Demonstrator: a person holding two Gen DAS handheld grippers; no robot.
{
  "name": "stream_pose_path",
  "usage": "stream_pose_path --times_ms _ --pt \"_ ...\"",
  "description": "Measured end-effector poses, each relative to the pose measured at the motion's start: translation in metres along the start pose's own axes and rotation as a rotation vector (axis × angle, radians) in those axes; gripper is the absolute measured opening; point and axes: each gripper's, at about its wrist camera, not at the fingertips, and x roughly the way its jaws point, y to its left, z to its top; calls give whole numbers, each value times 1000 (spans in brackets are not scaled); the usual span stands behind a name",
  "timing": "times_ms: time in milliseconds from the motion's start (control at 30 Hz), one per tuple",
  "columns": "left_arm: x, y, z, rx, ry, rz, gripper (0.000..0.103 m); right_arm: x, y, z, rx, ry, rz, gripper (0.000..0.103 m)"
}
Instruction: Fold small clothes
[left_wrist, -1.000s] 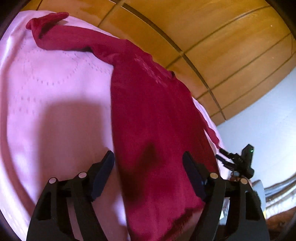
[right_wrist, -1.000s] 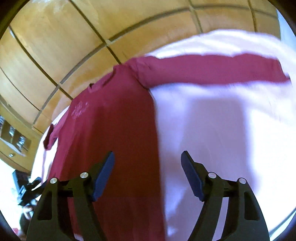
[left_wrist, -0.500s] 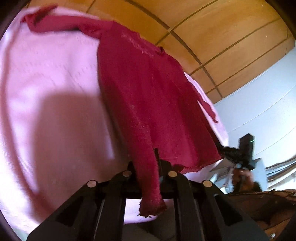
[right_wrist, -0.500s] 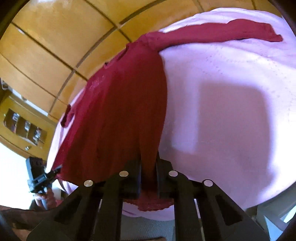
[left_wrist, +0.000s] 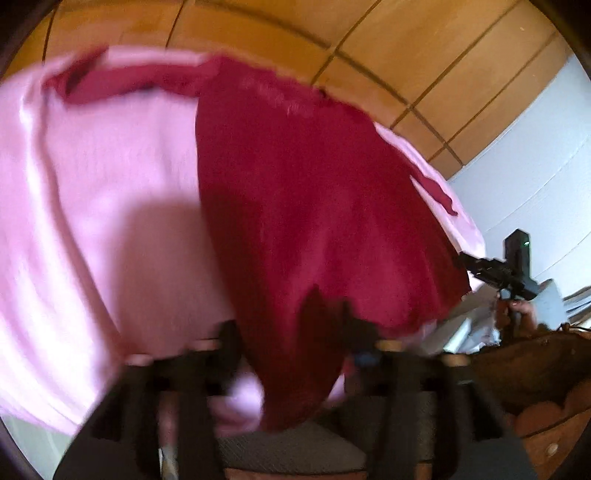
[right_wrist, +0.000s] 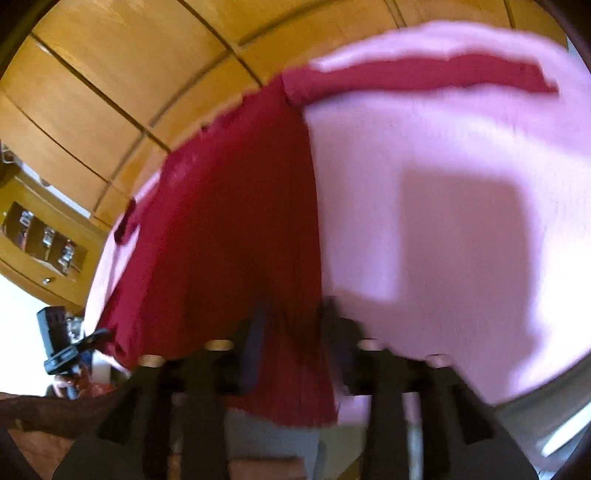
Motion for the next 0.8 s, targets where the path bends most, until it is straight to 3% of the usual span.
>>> stream_pose_path --times_ms 33,100,233,300,433,600,667,800 --pt "-4 -1 7 17 -22 19 62 -5 0 11 -15 -47 -25 59" --pt "-7 1 28 26 -55 64 67 -9 -10 30 6 -106 -55 59" --pt "4 11 70 -17 -145 147 84 -4 -59 70 263 -222 -66 59" --pt "20 14 91 -36 -181 195 87 4 -86 89 371 -275 -86 59" --pt "51 18 117 -75 -205 224 94 26 -125 117 504 -299 -182 59" --pt "91 28 132 -78 -217 290 94 38 -153 137 634 -395 -193 59" --pt "102 42 134 -119 -187 310 94 41 -163 145 672 -437 -215 55" --pt "108 55 129 -164 -181 275 94 45 -176 158 722 -491 -251 48"
